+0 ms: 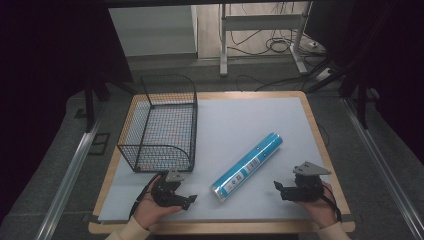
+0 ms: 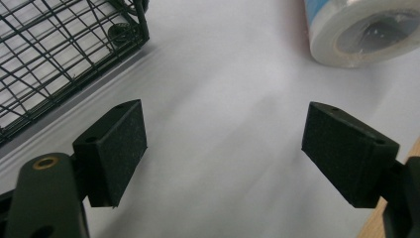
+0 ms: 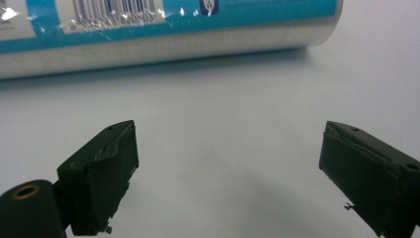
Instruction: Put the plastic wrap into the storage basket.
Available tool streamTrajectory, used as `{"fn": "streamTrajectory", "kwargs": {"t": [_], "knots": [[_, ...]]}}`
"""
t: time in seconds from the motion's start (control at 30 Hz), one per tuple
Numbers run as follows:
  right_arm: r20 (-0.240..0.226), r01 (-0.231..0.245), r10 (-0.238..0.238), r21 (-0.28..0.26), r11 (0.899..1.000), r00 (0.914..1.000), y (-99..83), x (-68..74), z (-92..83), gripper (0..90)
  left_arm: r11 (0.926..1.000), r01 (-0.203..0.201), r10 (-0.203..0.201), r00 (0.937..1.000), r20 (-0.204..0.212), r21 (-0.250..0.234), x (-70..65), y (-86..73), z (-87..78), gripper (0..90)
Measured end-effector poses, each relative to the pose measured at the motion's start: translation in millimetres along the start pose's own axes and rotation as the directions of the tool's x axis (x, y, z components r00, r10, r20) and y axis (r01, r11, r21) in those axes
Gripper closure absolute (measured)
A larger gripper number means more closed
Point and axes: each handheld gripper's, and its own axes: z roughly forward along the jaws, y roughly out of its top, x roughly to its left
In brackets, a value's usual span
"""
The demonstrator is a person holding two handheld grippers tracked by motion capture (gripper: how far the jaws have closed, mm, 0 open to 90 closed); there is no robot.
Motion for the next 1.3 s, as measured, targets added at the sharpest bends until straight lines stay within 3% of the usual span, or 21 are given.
{"fn": "streamTrajectory", "kwargs": {"t": [0.13,0.33,0.43,0.53,0.63,0.83,0.93,1.3], "knots": [[-0.007,0.03,-0.03,-0.003,1.0,0.9995,-1.5,1.7,0.5,8.7,1.0,0.002,-0.002,1.0,0.002,-0.002,0.2,2.6,0.5,17.4],[-0.013,0.033,-0.033,-0.022,0.999,0.9994,-2.8,1.2,-6.1,9.1,1.0,-0.005,0.005,1.0,0.002,0.001,-1.0,3.9,0.7,17.4],[-0.006,0.026,-0.026,-0.027,0.999,0.9996,-1.0,3.3,-8.5,9.2,0.9998,-0.013,0.013,0.9999,-0.006,-0.012,-4.7,3.9,-5.0,18.3],[-0.025,-0.012,0.012,-0.015,1.0,0.9996,-2.2,4.8,-8.4,9.7,0.9997,-0.015,0.014,0.9999,-0.003,-0.018,-8.6,4.9,-9.8,19.0],[-0.019,-0.01,0.009,-0.008,1.0,0.9998,-4.1,4.6,-8.3,10.0,0.9997,-0.016,0.016,0.9999,0.001,-0.016,-10.2,8.0,-11.2,19.4],[-0.019,-0.031,0.03,-0.023,0.999,0.9994,-5.2,0.4,-11.4,10.6,0.9991,0.025,-0.024,0.9995,0.018,-0.035,-14.5,14.0,-12.6,21.3],[-0.016,-0.012,0.012,-0.024,1.0,0.9998,-6.4,0.6,-12.3,10.8,0.9989,0.022,-0.021,0.9996,0.016,-0.041,-17.5,19.2,-16.7,21.2],[-0.011,-0.013,0.012,-0.029,0.999,0.9999,-11.8,-4.4,-16.4,11.6,0.9983,0.03,-0.03,0.9995,-0.003,-0.049,-29.9,47.2,-29.7,21.0]]}}
